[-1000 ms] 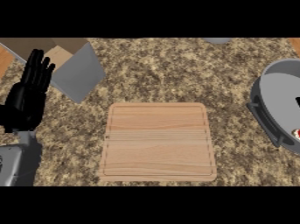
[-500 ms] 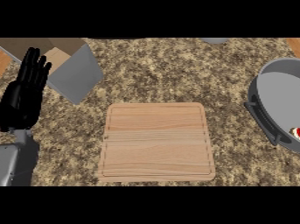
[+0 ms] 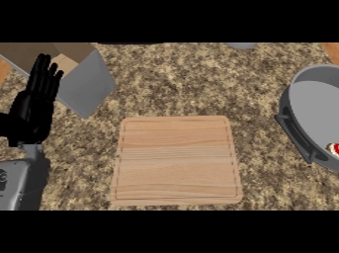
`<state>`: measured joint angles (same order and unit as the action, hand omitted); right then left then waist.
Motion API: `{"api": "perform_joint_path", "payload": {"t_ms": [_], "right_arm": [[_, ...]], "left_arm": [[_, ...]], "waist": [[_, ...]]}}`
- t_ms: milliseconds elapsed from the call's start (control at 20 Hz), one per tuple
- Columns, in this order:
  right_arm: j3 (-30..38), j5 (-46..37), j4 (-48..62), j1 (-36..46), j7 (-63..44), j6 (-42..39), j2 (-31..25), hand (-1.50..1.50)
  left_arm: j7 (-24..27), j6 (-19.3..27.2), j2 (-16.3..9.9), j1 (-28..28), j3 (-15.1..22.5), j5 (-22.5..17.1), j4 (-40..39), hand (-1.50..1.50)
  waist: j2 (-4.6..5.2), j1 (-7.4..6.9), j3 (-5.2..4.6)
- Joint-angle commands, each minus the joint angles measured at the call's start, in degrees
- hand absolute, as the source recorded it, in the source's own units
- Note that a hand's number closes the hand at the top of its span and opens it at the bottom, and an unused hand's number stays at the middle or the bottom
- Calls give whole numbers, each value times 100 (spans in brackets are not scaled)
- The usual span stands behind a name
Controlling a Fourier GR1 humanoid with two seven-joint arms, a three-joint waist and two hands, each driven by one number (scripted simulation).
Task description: Pick the cupcake from the cutting board and place it in the pot
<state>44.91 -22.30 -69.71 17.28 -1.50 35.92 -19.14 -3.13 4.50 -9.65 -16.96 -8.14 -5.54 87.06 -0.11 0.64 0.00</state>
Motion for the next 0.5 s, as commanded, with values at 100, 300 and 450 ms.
{"api": "perform_joint_path", "payload": {"t_ms": [100,300,450], "right_arm": [[545,1072,-624,-897,479,-459,-149,-150],[757,1462,-906,-1506,718,-575,-11,-150],[915,1723,-2052,-2354,485,-982,446,-150]], "left_arm": [[-221,-172,-212,49,-188,-215,242,0],[-101,-152,-98,129,-102,-152,207,0],[-228,23,41,167,78,-4,438,0]], "waist": [[-2,-30,2],[5,-37,1],[-7,-3,-2]]}}
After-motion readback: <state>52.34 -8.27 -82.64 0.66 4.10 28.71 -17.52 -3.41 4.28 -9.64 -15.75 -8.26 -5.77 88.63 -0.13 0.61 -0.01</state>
